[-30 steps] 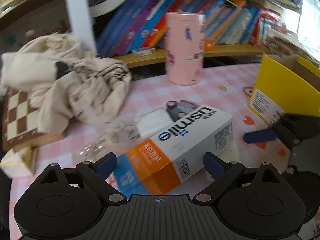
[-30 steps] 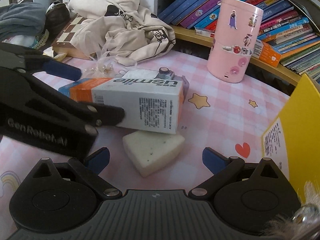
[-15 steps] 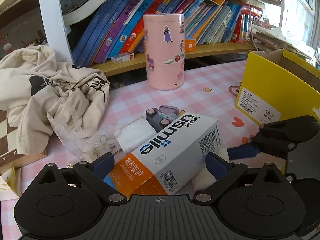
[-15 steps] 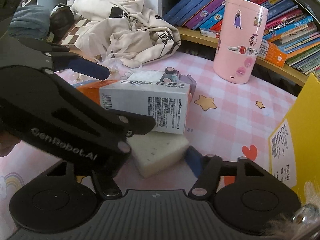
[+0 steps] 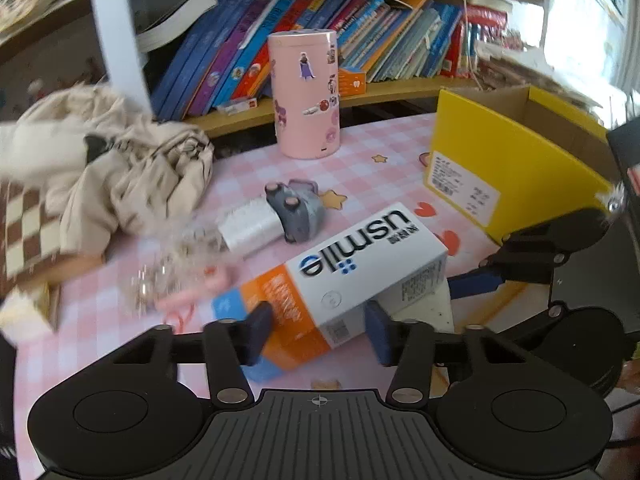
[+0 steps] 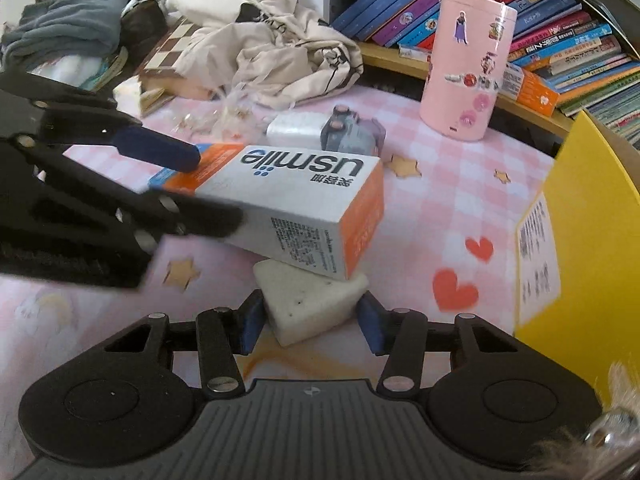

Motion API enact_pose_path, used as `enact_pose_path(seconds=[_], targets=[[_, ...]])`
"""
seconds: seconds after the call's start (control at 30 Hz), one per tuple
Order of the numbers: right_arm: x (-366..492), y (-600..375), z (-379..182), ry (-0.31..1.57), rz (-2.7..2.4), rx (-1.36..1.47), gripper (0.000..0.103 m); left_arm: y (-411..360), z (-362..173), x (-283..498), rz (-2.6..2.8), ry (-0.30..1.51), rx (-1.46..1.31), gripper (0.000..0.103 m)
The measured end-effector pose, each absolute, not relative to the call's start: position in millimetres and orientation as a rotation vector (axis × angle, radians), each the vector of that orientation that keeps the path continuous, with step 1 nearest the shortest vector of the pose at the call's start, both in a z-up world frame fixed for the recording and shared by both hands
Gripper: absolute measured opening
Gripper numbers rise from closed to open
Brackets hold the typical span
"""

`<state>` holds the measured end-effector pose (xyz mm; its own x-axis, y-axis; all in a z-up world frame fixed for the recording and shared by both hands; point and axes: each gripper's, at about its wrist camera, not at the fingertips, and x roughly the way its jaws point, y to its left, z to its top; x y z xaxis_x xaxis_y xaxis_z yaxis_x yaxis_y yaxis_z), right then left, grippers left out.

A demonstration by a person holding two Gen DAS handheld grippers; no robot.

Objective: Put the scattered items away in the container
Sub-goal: 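Grasp the usmile box with the left gripper while the right gripper grasps the white block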

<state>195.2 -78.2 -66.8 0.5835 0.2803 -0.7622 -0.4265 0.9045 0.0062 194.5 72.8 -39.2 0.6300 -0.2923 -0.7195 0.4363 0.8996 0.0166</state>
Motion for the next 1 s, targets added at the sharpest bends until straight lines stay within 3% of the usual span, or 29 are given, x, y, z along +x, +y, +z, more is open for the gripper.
enact_pose_path(seconds=[0.07,0.13,0.4,0.63,0.83,1.0], targets=[[184,-81,-66,0.86,0.421,-0.199,0.047,76,-37,184,-0.414,0.799,0.144,0.04],[175,-81,-63,0.86,0.424,-0.214,0.046,80,-39,176,-0.419,0.845,0.085,0.028],[147,-80,-57,0.85,0.458,-0.24,0.045,71,-35,133,-0.399,0.827,0.155,0.031],[137,-92,-47,0.799,0.407,-0.247,0.043,66,-17,136,-0.382,0.753,0.233,0.068],[127,-100,-36,0.761,0.415,-0.262,0.042,51,-21,143,-0.417,0.738,0.308,0.075],[130,-104,-43,0.795,0.397,-0.256,0.042,18,-49,138,-0.374,0.694,0.598,0.075]])
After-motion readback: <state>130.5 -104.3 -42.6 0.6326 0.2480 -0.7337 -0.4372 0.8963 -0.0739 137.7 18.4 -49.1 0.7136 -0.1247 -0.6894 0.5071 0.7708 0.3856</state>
